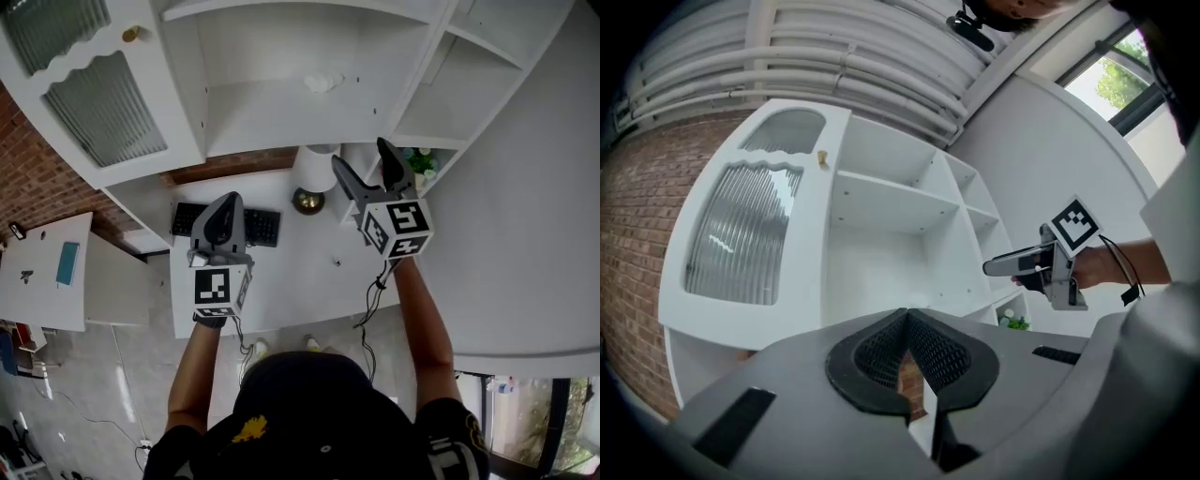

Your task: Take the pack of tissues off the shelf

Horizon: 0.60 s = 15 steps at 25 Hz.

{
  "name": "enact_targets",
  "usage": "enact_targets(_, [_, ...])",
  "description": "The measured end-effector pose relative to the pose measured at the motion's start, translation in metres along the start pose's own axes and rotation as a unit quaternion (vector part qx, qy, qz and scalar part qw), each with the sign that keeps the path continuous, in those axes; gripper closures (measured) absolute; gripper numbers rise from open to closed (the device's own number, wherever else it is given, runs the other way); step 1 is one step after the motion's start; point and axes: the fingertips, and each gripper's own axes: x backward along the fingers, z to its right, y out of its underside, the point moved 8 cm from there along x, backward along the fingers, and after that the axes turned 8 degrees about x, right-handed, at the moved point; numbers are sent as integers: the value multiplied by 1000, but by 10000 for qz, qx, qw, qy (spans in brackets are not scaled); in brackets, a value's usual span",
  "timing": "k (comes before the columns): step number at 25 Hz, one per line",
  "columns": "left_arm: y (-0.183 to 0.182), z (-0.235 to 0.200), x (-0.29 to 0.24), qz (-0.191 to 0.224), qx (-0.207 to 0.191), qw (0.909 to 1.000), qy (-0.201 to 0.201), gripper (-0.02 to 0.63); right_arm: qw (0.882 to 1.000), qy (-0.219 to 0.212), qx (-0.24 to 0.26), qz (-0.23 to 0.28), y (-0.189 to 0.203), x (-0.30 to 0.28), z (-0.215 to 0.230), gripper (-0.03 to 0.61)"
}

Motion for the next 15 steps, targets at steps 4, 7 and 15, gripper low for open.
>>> enact_targets(4, [-8,-10,-22,89,74,9999,67,596,9999,-65,66,-95,-12,-35,12,241])
enact_targets(7, [-15,-12,-31,196,76,9997,128,597,9997,-170,-36,-193,-14,-59,18,241])
enact_targets(15, [-11,-14,-40,111,113,9997,164,597,9980,-408,-293,-381,-26,-115,36,241])
